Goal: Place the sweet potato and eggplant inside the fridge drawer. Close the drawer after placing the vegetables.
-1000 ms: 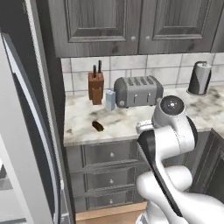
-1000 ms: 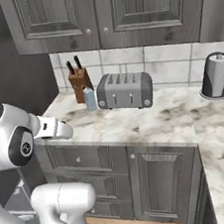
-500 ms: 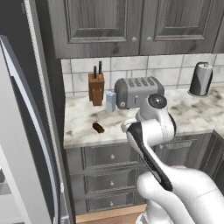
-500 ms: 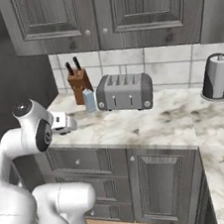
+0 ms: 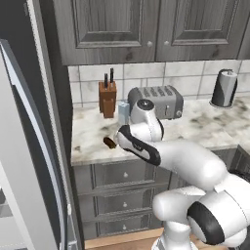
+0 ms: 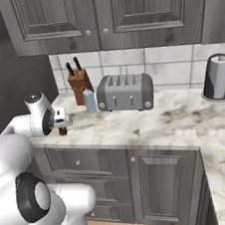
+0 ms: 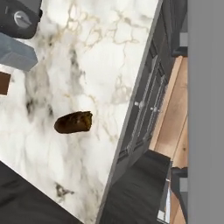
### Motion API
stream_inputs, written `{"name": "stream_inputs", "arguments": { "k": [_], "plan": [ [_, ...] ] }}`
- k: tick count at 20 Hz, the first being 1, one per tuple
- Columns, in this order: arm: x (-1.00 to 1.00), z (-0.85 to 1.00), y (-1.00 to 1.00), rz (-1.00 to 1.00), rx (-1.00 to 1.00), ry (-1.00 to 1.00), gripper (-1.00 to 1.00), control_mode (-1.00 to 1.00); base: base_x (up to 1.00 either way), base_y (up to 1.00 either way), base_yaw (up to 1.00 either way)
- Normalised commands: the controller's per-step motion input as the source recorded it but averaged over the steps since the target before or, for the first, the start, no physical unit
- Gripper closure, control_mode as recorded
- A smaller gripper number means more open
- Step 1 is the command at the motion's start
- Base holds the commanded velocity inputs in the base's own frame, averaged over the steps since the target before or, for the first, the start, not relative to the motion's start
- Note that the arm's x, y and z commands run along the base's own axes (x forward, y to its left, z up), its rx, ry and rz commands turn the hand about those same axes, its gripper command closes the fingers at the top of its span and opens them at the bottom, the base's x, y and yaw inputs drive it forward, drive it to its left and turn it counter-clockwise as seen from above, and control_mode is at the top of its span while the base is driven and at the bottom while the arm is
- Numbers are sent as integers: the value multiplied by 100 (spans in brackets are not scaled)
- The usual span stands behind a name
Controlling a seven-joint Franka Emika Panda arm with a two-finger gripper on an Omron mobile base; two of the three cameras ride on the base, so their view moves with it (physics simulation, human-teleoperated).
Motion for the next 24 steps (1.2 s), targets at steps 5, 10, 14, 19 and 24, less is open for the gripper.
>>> {"name": "stream_inputs", "arguments": {
  "k": [5, 10, 14, 19, 24],
  "plan": [
    [58, -52, 34, 5, -1, 8, -100, -100, 0, 0, 0],
    [14, -34, 4, 0, -7, 11, -100, -100, 0, 0, 0],
    [44, -26, 8, 0, -3, 16, -100, -100, 0, 0, 0],
    [54, -32, 25, 0, -1, 13, -100, -100, 0, 0, 0],
    [52, -30, 25, 0, 0, 8, -100, -100, 0, 0, 0]
  ]
}}
